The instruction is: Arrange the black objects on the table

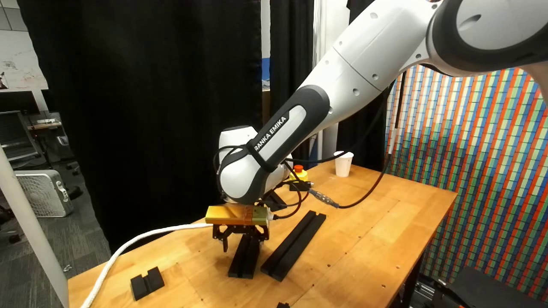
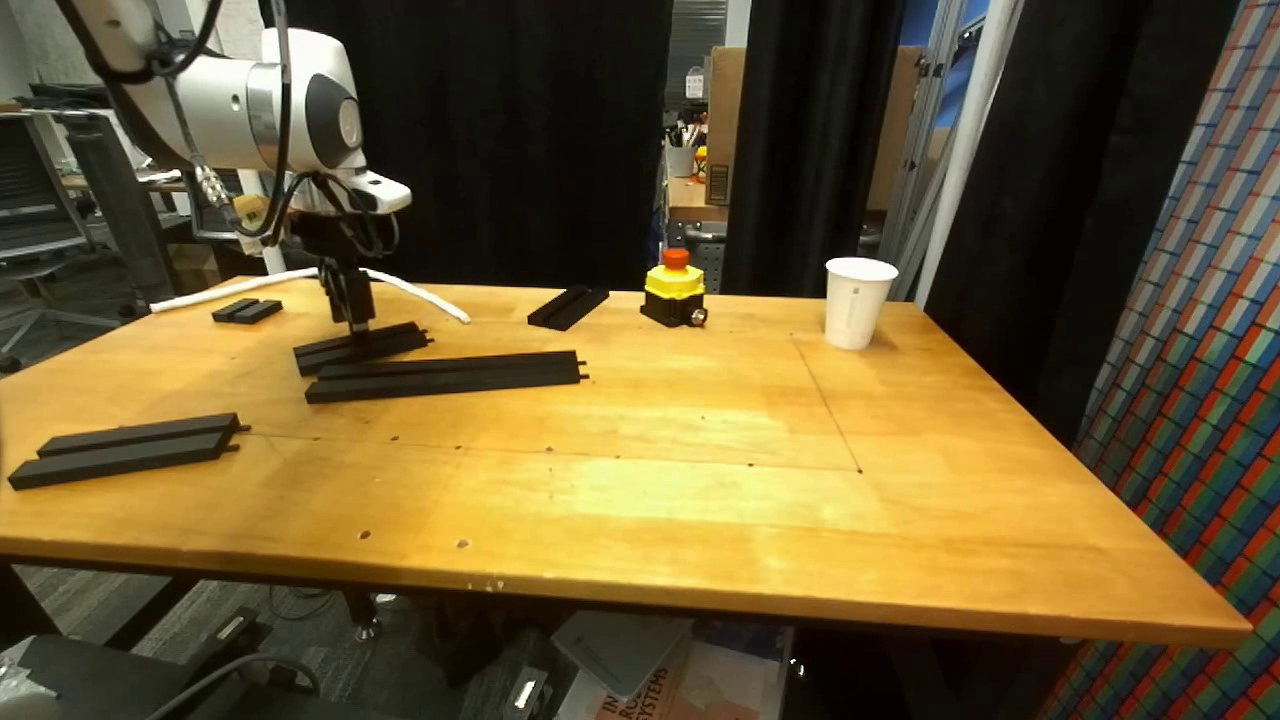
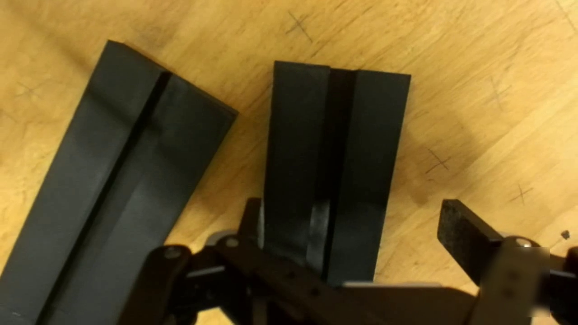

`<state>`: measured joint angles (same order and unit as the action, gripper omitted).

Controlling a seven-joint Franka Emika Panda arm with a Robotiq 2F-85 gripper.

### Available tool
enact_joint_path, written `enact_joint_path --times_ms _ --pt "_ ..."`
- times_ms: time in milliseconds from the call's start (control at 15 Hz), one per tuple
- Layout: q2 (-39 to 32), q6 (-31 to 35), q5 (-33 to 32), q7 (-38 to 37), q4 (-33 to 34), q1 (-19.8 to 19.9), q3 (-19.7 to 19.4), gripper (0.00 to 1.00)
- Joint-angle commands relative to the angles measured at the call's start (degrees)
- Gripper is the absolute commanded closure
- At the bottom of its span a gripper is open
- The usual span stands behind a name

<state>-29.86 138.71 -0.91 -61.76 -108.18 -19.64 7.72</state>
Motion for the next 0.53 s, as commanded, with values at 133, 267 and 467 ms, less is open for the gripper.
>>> enact_joint_path --times_ms 133,267,467 --pt "0.1 -1.5 0.2 1.4 1.0 -0.8 -1.0 0.0" --pt "0.1 -1.7 0.1 1.4 0.9 -0.9 -1.1 0.0" --pt "-0.2 -1.1 0.4 1.6 0.6 -0.7 -1.1 0.0"
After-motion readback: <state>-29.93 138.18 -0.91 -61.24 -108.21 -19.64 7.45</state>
